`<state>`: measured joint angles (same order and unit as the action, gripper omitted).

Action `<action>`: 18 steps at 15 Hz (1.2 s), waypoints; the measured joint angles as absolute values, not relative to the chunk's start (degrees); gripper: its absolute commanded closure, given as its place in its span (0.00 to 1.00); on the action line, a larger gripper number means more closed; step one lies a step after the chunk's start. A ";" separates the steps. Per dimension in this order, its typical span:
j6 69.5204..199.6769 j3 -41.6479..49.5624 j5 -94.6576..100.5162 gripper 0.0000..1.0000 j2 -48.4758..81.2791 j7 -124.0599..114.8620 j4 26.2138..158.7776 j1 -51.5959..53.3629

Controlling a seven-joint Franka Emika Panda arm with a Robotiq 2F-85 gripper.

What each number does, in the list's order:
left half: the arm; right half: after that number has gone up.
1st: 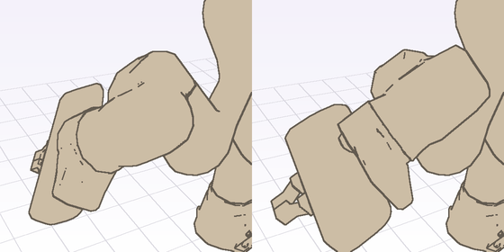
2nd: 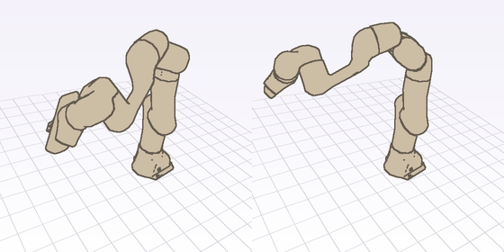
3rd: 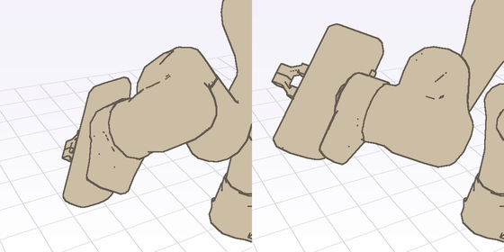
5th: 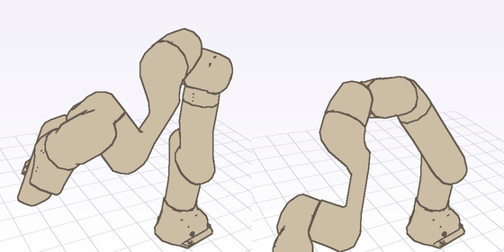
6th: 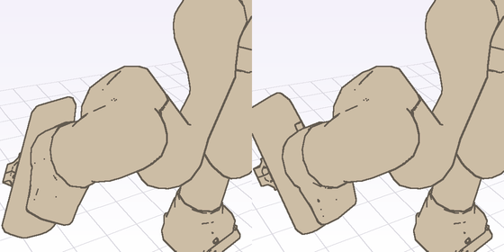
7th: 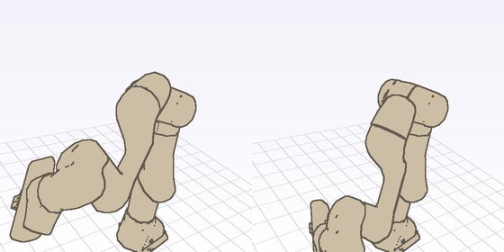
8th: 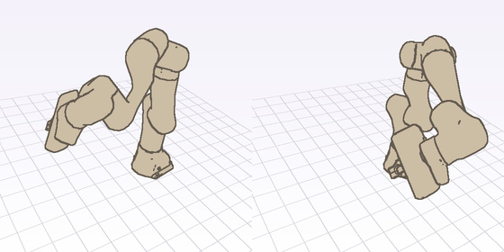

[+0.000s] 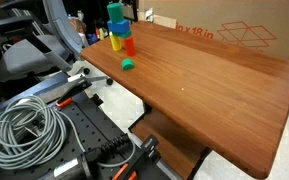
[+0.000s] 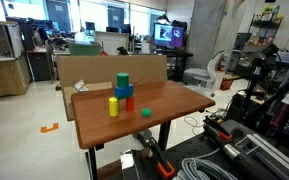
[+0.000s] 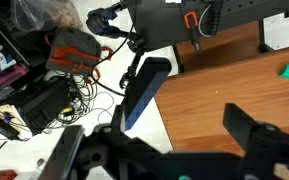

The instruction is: Pick up the smaller green object from the table and put it on top of the toy tower

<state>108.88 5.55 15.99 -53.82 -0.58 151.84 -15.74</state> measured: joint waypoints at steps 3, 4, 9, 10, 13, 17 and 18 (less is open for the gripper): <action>108.96 5.55 15.99 0.00 -53.82 -0.58 151.81 -15.74; 108.96 5.55 15.99 0.00 -53.82 -0.58 151.81 -15.74; 108.96 5.41 15.99 0.00 -53.78 -0.96 152.03 -15.67; 108.96 5.11 15.99 0.00 -53.60 -1.41 152.32 -15.51; 110.19 2.84 15.87 0.00 -50.68 -3.76 153.97 -14.19; 116.65 -0.16 14.56 0.00 -42.09 -8.13 155.37 -9.64; 118.37 -0.63 13.50 0.00 -39.94 -9.09 155.52 -8.57</action>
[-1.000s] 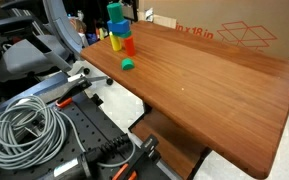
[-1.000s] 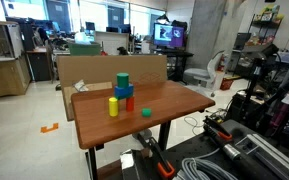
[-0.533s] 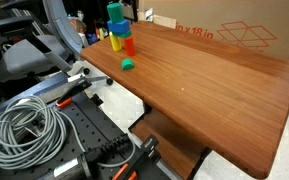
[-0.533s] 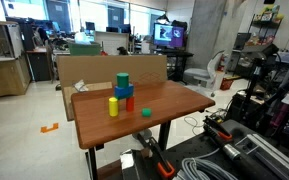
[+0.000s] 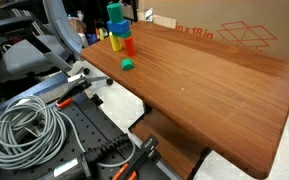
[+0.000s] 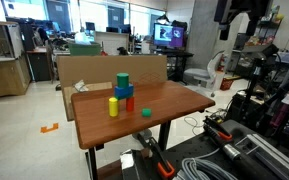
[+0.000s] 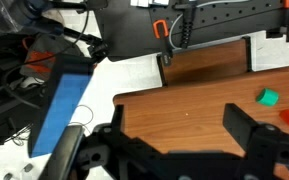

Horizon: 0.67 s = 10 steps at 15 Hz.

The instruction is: Pick up the smaller green object from the table and put it on top of the toy tower

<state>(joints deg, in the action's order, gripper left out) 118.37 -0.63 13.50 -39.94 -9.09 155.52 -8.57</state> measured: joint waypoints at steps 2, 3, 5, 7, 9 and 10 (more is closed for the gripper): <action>121.18 -1.49 11.08 0.00 -35.84 -10.83 155.90 -6.69; 122.58 -2.09 10.10 0.00 -33.79 -11.84 156.16 -5.96; 125.91 -3.93 9.71 0.00 -29.55 -14.14 157.00 -5.08; 130.45 -6.21 9.87 0.00 -25.15 -16.65 158.06 -4.84; 134.61 -8.02 10.04 0.00 -20.70 -18.99 158.51 -4.75; 136.36 -8.77 10.53 0.00 -18.33 -20.22 158.54 -4.73</action>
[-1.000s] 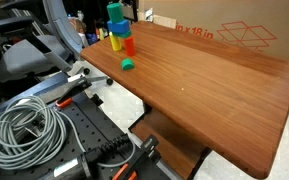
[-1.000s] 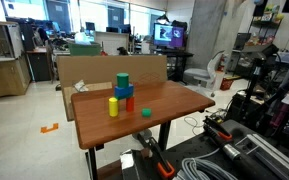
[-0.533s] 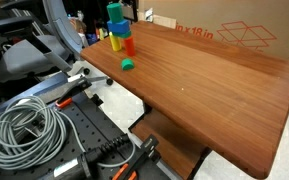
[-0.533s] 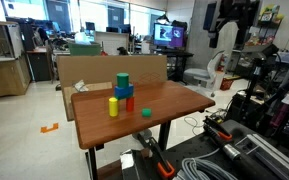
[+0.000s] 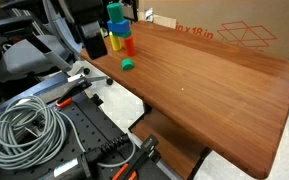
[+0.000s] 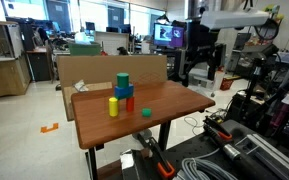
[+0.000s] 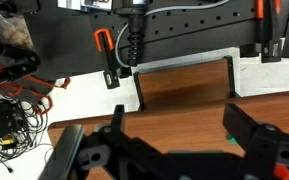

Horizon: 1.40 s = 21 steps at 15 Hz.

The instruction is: Pick up the smaller green object from the table and put it on top of the toy tower

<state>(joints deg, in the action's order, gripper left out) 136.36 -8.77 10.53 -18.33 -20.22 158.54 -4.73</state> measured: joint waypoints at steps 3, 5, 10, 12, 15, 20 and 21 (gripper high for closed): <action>141.96 -10.23 12.99 0.00 -11.28 -24.51 158.05 -4.63; 146.45 -10.32 13.55 0.00 -7.01 -27.23 156.85 -4.12; 155.85 -9.83 13.51 0.00 0.60 -32.14 152.71 -1.91; 157.89 -9.14 13.27 0.00 2.86 -33.61 151.59 -0.54; 159.70 -7.47 13.29 0.00 5.19 -35.04 150.87 1.45; 163.28 -3.83 15.41 0.00 7.49 -38.40 150.14 4.29; 163.81 -3.67 16.54 0.00 7.99 -39.74 149.90 4.30</action>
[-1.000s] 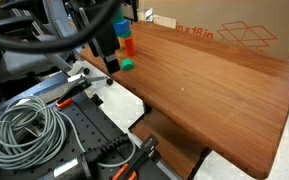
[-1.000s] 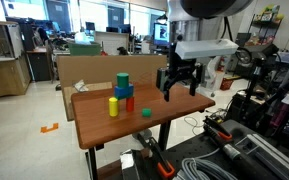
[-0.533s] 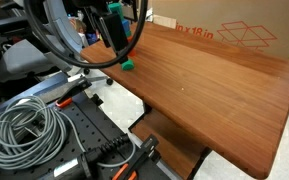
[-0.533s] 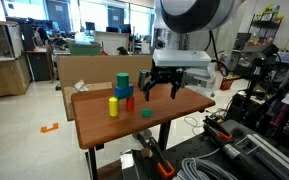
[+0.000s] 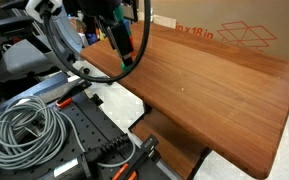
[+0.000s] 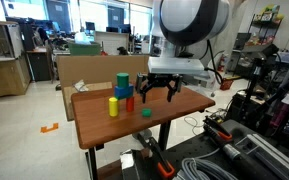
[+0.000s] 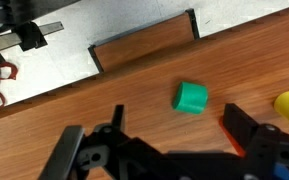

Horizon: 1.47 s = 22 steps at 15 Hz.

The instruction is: Pick up the smaller green object from the table and put it on top of the toy tower

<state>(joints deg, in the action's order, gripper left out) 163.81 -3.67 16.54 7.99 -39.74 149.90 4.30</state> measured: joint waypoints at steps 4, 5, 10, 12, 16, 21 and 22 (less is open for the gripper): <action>164.27 -2.97 20.58 0.00 10.06 -44.86 148.54 4.86; 164.27 -2.74 21.79 0.00 10.59 -46.24 148.12 5.11; 164.27 -1.02 27.90 0.00 13.59 -52.80 145.92 6.95; 164.27 -0.21 29.88 0.00 15.00 -55.05 144.93 7.83; 164.27 1.05 32.51 0.28 17.84 -58.87 142.90 9.50; 164.27 1.35 32.62 0.66 19.74 -60.51 141.30 10.99; 164.27 1.34 32.62 0.73 19.75 -60.75 141.18 11.29</action>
